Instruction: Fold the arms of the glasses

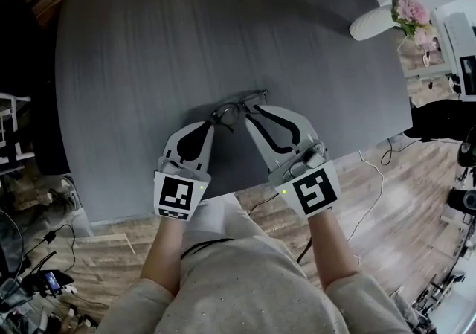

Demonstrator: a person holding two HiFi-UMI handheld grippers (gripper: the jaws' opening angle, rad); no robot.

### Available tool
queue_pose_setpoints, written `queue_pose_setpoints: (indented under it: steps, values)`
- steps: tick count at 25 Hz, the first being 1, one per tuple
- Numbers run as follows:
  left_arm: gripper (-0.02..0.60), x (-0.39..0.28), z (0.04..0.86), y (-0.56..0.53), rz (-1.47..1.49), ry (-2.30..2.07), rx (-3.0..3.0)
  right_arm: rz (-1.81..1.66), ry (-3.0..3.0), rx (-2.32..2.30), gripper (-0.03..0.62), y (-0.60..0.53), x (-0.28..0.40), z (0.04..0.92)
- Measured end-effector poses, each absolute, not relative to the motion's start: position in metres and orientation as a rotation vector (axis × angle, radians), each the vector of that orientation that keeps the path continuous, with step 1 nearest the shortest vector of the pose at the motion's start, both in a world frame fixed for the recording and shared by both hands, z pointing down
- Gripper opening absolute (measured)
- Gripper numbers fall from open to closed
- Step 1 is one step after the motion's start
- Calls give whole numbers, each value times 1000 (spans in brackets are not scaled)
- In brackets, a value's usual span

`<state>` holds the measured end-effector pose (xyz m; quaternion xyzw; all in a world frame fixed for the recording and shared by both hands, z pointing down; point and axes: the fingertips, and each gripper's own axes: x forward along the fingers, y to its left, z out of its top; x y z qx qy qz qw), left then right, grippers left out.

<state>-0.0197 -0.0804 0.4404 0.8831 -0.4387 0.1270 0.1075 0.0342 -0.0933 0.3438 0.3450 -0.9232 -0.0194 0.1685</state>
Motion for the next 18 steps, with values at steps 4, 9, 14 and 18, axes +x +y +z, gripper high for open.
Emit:
queue_pose_setpoints:
  steps: [4, 9, 14, 18]
  values:
    - [-2, -24, 429, -86, 356, -1329, 2587, 21, -2745, 946, 74, -85, 20, 323]
    - [-2, -27, 421, -87, 350, -1361, 2601, 38, -2775, 838, 100, -70, 2, 319]
    - [-2, -24, 417, -85, 351, -1360, 2610, 32, -2722, 775, 107, -66, -5, 332]
    - [-2, -30, 417, -86, 349, -1364, 2611, 23, -2684, 781, 94, -70, -10, 345]
